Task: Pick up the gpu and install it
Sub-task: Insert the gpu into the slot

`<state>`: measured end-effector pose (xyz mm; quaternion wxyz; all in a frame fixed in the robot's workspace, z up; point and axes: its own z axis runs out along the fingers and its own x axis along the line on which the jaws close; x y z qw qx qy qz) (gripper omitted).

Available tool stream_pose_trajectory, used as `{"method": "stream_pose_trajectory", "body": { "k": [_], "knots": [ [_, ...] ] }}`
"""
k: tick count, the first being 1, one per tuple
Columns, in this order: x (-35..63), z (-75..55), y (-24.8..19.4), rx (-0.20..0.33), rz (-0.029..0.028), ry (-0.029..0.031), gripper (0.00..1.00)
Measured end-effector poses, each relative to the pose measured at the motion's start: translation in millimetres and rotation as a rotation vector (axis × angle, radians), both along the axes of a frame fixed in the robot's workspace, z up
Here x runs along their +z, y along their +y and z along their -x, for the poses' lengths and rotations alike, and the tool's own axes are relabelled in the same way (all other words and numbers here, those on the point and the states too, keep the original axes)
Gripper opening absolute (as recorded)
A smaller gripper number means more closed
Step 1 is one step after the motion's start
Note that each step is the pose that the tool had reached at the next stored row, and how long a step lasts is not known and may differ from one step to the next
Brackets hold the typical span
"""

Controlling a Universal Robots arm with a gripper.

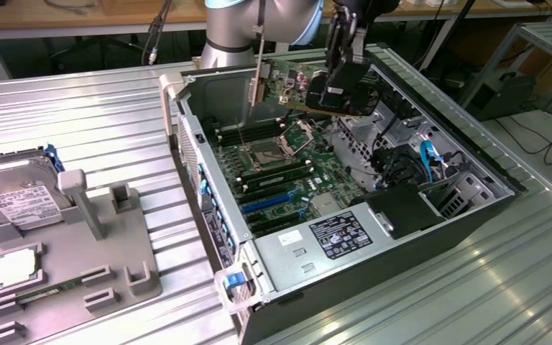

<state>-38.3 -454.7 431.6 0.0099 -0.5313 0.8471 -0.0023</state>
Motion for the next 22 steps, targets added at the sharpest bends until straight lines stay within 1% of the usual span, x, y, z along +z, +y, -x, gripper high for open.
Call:
{"method": "stream_pose_trajectory", "body": {
  "k": [22],
  "knots": [
    [-1.6,0.0,0.0,0.41,-0.0001,0.0,0.28]
  ]
}}
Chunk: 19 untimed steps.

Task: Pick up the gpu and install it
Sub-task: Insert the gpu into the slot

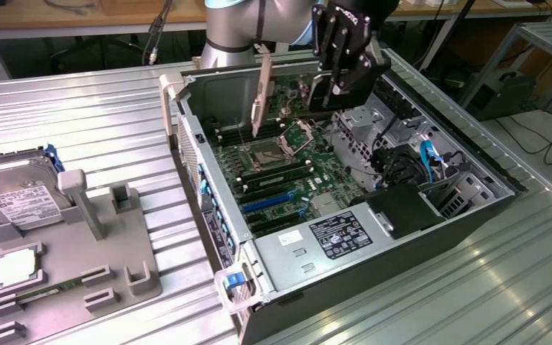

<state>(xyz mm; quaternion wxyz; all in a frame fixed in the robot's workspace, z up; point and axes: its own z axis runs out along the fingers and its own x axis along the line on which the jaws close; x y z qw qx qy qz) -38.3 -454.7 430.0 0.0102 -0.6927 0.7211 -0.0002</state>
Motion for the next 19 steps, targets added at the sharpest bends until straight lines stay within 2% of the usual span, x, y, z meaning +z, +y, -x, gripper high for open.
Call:
{"method": "stream_pose_trajectory", "body": {
  "k": [2,5,19],
  "knots": [
    [-0.8,-0.1,0.0,0.035,-0.0002,-0.0007,0.28],
    [-2.7,-0.1,0.0,0.039,0.0024,-0.0059,0.28],
    [-13.6,0.0,0.0,0.048,0.0025,-0.006,0.28]
  ]
}}
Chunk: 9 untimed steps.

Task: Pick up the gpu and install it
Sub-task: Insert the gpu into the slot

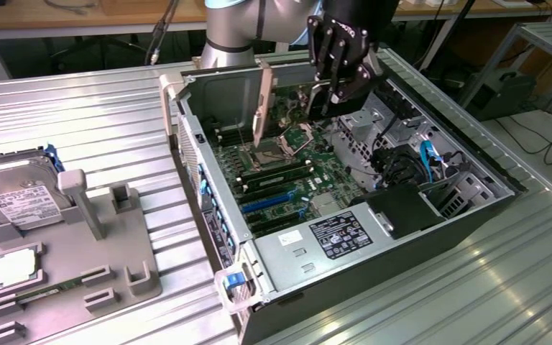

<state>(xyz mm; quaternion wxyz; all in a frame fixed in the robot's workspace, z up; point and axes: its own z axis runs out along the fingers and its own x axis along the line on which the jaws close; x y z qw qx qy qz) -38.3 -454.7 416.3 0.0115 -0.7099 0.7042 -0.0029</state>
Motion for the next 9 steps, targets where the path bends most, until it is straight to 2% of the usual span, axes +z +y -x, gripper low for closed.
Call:
{"method": "stream_pose_trajectory", "body": {
  "k": [9],
  "knots": [
    [-9.3,0.0,0.0,0.022,0.0006,0.0,0.28]
  ]
}}
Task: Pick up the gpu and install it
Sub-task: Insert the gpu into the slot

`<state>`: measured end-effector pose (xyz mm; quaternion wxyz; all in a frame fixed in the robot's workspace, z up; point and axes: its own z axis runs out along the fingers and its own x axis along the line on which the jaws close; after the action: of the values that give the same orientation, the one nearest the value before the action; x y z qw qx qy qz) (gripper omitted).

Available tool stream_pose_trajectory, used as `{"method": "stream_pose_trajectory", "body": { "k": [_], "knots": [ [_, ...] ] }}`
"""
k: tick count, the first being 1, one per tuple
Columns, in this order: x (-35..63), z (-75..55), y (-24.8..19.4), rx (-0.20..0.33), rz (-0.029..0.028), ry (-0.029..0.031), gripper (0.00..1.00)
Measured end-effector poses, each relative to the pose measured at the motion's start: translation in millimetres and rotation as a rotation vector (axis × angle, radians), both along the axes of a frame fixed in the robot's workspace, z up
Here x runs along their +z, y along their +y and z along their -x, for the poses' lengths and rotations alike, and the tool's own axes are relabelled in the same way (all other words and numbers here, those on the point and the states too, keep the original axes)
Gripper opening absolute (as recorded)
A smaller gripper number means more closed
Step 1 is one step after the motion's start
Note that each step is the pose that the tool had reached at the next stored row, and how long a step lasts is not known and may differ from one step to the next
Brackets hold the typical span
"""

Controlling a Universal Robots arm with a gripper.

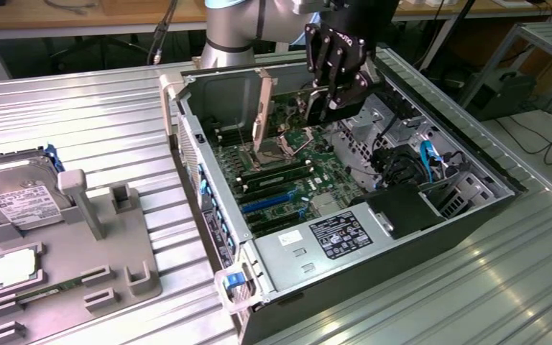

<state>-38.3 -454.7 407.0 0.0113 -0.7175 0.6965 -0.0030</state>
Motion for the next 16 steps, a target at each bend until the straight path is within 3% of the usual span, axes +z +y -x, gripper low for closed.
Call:
{"method": "stream_pose_trajectory", "body": {
  "k": [6,9,16],
  "knots": [
    [-7.5,-0.4,0.0,0.037,0.0002,0.0017,0.28],
    [-14.5,-0.6,0.1,0.036,0.004,0.0021,0.28],
    [-26.6,0.4,0.2,-0.022,0.0063,0.0023,0.28]
  ]
}}
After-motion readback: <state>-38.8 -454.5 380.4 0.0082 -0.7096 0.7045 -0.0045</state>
